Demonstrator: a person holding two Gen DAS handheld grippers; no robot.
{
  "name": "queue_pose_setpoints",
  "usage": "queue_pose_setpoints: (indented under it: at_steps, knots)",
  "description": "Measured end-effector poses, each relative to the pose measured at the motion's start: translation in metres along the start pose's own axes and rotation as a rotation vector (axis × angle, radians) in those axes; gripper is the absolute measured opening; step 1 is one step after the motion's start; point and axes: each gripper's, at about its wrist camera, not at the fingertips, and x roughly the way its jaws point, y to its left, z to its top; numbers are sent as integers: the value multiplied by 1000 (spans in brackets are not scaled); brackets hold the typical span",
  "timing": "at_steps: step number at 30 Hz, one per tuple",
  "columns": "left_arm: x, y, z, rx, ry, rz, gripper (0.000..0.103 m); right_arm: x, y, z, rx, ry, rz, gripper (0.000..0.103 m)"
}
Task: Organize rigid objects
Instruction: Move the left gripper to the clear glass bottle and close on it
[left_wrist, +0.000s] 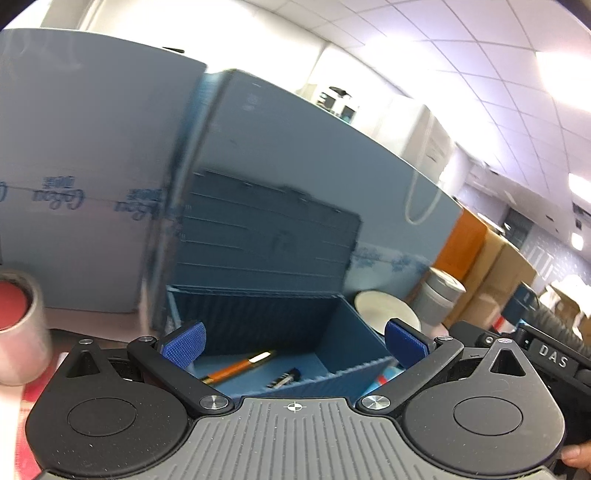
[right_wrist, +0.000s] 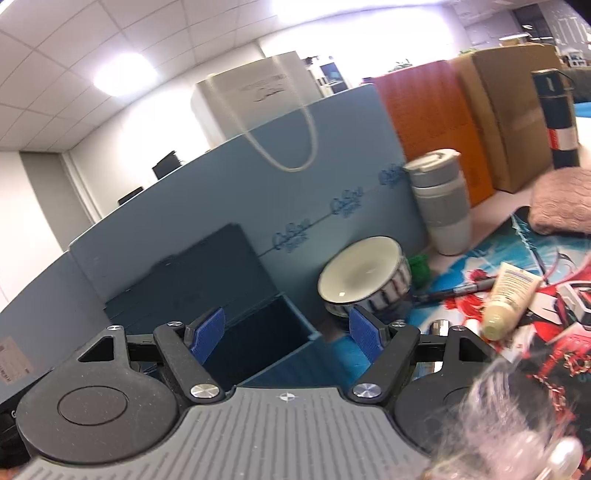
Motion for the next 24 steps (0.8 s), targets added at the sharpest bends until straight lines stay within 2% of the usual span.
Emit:
queue_pose_setpoints:
  at_steps: [7,24]
  knots:
    - [7,-23,-11,61,42,-60,103,-9,-30,2,50,-6,-50,74]
    - [31,-55,-38,148,171,-129,103,-31,-103,0,176,-9,-175,80]
